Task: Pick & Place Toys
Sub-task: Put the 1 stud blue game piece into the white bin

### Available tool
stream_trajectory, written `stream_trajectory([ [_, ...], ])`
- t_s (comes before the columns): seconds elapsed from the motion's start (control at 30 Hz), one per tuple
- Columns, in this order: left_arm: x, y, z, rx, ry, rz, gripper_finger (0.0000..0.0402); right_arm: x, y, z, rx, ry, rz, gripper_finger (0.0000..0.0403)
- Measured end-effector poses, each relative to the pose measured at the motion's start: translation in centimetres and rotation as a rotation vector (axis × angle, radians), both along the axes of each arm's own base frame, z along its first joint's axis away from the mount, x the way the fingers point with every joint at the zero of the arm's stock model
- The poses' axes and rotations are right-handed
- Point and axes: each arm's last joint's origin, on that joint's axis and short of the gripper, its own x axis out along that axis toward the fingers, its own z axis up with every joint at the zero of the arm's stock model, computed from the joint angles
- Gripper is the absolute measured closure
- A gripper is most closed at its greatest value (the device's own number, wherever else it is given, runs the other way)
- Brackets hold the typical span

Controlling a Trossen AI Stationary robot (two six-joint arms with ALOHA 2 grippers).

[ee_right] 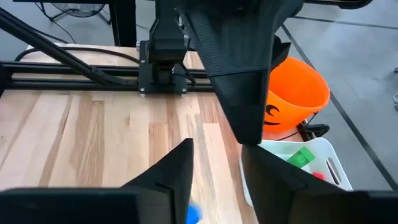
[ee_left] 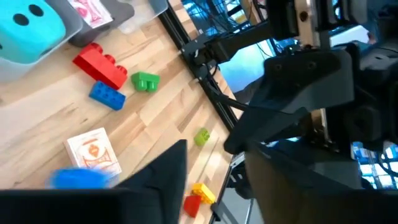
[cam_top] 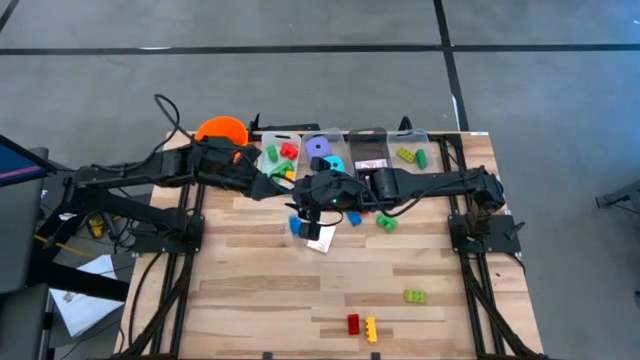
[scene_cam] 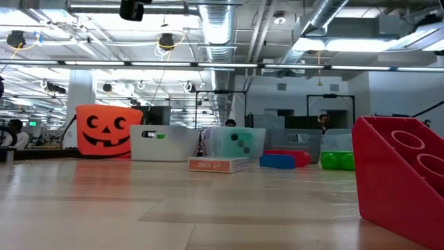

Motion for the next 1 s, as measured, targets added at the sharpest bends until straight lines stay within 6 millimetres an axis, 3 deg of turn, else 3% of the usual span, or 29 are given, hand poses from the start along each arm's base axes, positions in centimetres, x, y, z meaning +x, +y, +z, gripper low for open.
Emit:
stream_trajectory([
  [0.23, 0.0, -0.2, 0.0, 0.055, 0.003, -0.080, 0.0361, -0.1, -0.3, -0.2, -0.020, 0.026, 0.002, 0.0305],
  [0.43, -0.1, -0.6, -0.2, 0.262, -0.005, -0.267, 0.0394, -0.8, -1.3, -1.1, 0.050, 0.126, -0.079, 0.0305],
  [0.7, -0.6, -1.4, -1.3, 0.507, 0.079, -0.459, 0.0342, -1.2, -2.4, -1.6, 0.081, 0.184, -0.139, 0.0290],
  [1.0, -5.3, -1.1, -5.2, 0.730, 0.735, -0.733, 0.0226, -1.5, -3.1, -1.9, 0.118, 0.219, -0.193, 0.0281],
])
